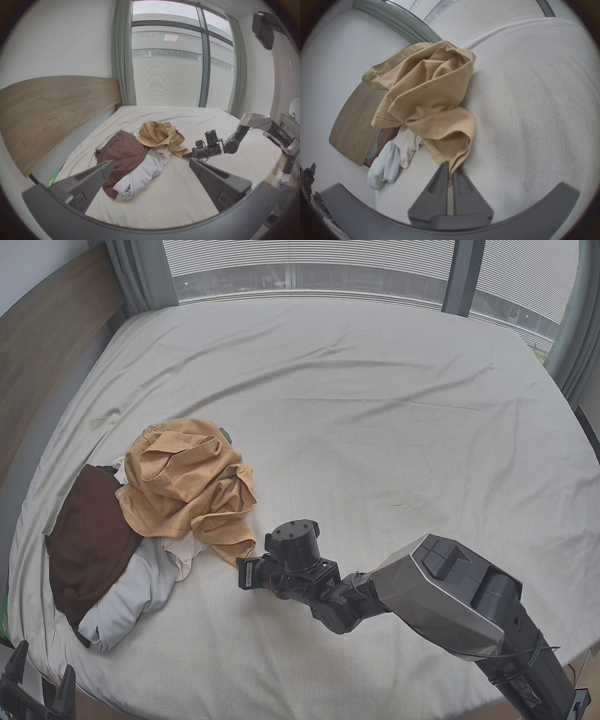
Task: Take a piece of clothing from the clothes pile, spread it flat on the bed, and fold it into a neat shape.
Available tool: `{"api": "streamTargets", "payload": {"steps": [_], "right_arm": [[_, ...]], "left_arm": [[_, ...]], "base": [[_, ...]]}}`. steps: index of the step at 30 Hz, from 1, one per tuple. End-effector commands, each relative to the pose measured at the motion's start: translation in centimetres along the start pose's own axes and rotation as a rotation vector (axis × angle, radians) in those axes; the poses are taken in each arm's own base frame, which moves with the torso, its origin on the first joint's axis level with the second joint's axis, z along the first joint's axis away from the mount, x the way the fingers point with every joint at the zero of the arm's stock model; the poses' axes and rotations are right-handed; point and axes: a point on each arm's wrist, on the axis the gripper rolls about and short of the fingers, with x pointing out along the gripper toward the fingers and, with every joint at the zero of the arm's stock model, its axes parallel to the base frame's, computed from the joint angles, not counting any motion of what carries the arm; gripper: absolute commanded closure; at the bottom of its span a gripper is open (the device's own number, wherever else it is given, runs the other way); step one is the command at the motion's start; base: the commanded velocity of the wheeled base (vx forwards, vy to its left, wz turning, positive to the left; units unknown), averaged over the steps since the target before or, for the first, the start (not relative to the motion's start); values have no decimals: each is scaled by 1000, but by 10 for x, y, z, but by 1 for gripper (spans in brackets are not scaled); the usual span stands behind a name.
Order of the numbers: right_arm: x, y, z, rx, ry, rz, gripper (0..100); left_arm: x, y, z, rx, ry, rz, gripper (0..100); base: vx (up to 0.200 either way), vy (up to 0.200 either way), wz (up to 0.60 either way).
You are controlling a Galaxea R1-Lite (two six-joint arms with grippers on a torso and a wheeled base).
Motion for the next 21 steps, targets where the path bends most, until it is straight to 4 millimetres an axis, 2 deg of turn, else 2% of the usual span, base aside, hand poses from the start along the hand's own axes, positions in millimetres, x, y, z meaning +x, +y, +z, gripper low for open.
{"api": "streamTargets", "payload": {"steps": [1,13,16,21], "right_arm": [[-14,2,7,1,8,-13,100],[-48,-17,15,12,34,-74,100],[-62,-24,17,4,33,-94,100],[-76,-32,14,8,34,-111,100]], "left_arm": [[0,0,-5,0,1,0,0],[0,0,-5,1,1,0,0],[0,0,-5,1,1,0,0],[0,0,-5,1,1,-2,0]], "base": [[0,0,0],[0,0,0],[0,0,0],[0,0,0]]}}
